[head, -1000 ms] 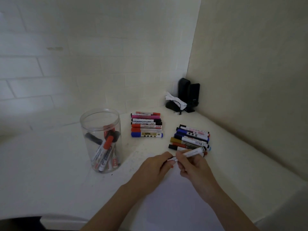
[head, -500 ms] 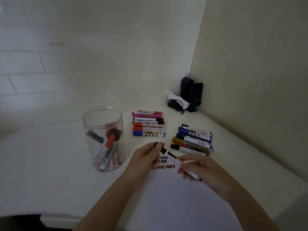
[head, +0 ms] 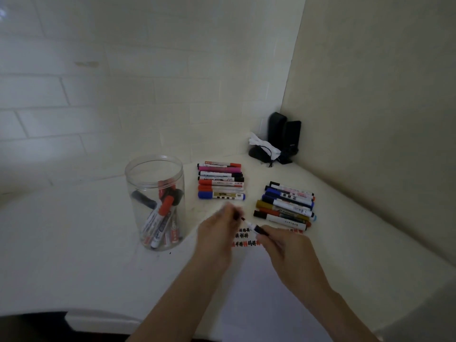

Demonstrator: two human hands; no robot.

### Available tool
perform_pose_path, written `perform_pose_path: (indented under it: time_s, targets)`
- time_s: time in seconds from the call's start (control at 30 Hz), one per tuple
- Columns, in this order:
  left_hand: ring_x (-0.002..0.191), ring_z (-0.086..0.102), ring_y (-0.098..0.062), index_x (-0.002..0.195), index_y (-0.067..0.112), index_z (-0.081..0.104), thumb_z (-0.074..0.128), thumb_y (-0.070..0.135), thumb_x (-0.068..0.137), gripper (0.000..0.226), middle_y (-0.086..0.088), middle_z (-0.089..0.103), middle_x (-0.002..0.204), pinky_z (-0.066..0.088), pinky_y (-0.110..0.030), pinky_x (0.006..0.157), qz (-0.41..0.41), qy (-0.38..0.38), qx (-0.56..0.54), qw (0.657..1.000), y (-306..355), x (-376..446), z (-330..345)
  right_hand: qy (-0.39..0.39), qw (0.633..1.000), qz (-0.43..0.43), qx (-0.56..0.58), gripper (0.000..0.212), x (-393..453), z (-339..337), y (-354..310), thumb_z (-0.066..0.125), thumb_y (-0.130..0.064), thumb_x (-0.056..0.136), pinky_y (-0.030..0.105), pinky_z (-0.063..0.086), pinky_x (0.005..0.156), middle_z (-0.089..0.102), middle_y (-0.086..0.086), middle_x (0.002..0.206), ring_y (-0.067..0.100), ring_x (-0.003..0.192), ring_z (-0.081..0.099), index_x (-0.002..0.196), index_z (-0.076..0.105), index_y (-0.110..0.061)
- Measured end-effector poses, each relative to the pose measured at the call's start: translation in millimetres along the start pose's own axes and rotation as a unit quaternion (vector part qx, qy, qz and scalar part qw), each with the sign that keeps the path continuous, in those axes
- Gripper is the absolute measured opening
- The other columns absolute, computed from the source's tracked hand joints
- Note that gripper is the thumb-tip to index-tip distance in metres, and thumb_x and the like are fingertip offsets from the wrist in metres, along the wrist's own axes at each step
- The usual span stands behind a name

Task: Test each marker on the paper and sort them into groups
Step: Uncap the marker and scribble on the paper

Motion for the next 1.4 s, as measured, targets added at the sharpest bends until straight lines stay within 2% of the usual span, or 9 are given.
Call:
perform_pose_path:
  time_s: [0.13, 0.37, 0.43, 0.6, 0.67, 0.9, 1.03, 1.2, 1.4]
  targets:
    - [0.1, 0.066, -0.017, 0.099, 0.009, 0.067, 0.056, 0.021, 0.093, 0.017, -0.005, 0.072, 0.099, 0.051, -0.032, 0.094, 0.035, -0.012, 0.099, 0.994, 8.0, 8.4, -6.9, 0.009, 0.998, 0.059, 0.007, 0.02, -5.9, -13.9, 23.0, 0.058, -0.03, 0.095, 0.003, 0.043, 0.064, 0.07, -0.011, 0.082, -0.009, 0.069, 0.061, 0.109, 0.071, -0.026]
    - [0.087, 0.066, -0.007, 0.101, 0.022, 0.067, 0.062, 0.032, 0.091, 0.016, 0.005, 0.071, 0.093, 0.045, -0.015, 0.069, 0.082, -0.006, 0.294, 0.952, -12.7, 12.7, -10.3, -0.042, 0.994, 0.082, 0.053, 0.033, 13.3, -15.2, 29.4, 0.049, -0.024, 0.1, 0.013, 0.052, 0.062, 0.066, -0.009, 0.096, 0.001, 0.063, 0.066, 0.127, 0.048, -0.044]
    - [0.087, 0.066, -0.003, 0.099, 0.022, 0.066, 0.066, 0.026, 0.089, 0.011, 0.007, 0.071, 0.094, 0.047, -0.013, 0.069, 0.097, -0.025, 0.318, 0.943, -14.1, 16.2, -13.5, -0.038, 0.986, 0.096, 0.13, 0.027, 17.0, -15.5, 30.1, 0.045, -0.02, 0.102, 0.023, 0.057, 0.07, 0.066, -0.001, 0.099, 0.009, 0.068, 0.07, 0.118, 0.059, -0.036]
    - [0.09, 0.065, -0.004, 0.092, 0.023, 0.064, 0.072, 0.016, 0.083, 0.013, 0.01, 0.068, 0.096, 0.053, -0.018, 0.08, 0.148, -0.052, 0.431, 0.889, -18.5, 27.4, -21.5, -0.037, 0.856, 0.208, 0.472, 0.032, 25.3, -19.8, 33.5, 0.046, -0.006, 0.1, 0.043, 0.057, 0.084, 0.069, 0.007, 0.115, 0.023, 0.101, 0.07, 0.12, 0.067, -0.021]
    - [0.088, 0.063, -0.002, 0.091, 0.024, 0.064, 0.072, 0.014, 0.082, 0.015, 0.012, 0.066, 0.093, 0.051, -0.014, 0.078, 0.174, -0.062, 0.469, 0.864, -20.9, 29.0, -23.4, -0.036, 0.827, 0.232, 0.512, 0.029, 25.1, -18.4, 37.1, 0.059, -0.008, 0.093, 0.037, 0.055, 0.079, 0.072, 0.008, 0.11, 0.021, 0.097, 0.07, 0.119, 0.066, -0.02]
    - [0.088, 0.056, -0.002, 0.097, 0.025, 0.062, 0.071, 0.021, 0.084, 0.016, 0.012, 0.063, 0.097, 0.037, -0.007, 0.073, 0.193, -0.055, 0.568, 0.798, -25.5, 40.4, -25.9, 0.009, 0.928, 0.22, 0.302, 0.027, 29.3, 7.5, 49.8, 0.065, -0.034, 0.09, 0.024, 0.038, 0.052, 0.05, -0.004, 0.056, 0.013, 0.054, 0.043, 0.086, 0.067, -0.008]
    - [0.1, 0.051, -0.003, 0.11, 0.028, 0.058, 0.068, 0.035, 0.085, 0.028, 0.014, 0.056, 0.107, 0.039, -0.016, 0.088, 0.229, -0.084, 0.608, 0.756, -33.1, 46.0, -27.8, 0.059, 0.958, 0.199, 0.199, 0.02, 35.8, 21.0, 57.1, 0.062, -0.034, 0.092, 0.014, 0.042, 0.052, 0.064, -0.005, 0.061, 0.012, 0.055, 0.057, 0.079, 0.065, -0.02]
    - [0.11, 0.047, -0.004, 0.119, 0.039, 0.057, 0.048, 0.071, 0.078, 0.053, 0.017, 0.055, 0.118, 0.038, -0.03, 0.098, 0.303, -0.174, 0.665, 0.66, -44.2, 51.2, -35.9, 0.086, 0.964, 0.198, 0.159, 0.024, 30.9, 29.1, 69.3, 0.061, -0.028, 0.093, 0.018, 0.043, 0.054, 0.069, 0.015, 0.076, 0.032, 0.074, 0.063, 0.084, 0.066, -0.006]
    - [0.113, 0.044, -0.005, 0.109, 0.04, 0.065, 0.045, 0.072, 0.077, 0.049, 0.017, 0.052, 0.119, 0.036, -0.032, 0.098, 0.329, -0.175, 0.662, 0.65, -48.8, 54.3, -39.8, 0.082, 0.977, 0.16, 0.117, 0.025, 28.0, 29.8, 67.6, 0.066, -0.023, 0.089, 0.014, 0.038, 0.05, 0.057, -0.001, 0.054, 0.005, 0.049, 0.05, 0.067, 0.058, -0.013]
Point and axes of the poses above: each hand's wrist, its own x-axis towards the middle knuckle, its own z-axis out of the palm, y = z × x, the point moved 1 cm from there along x, towards the middle knuckle
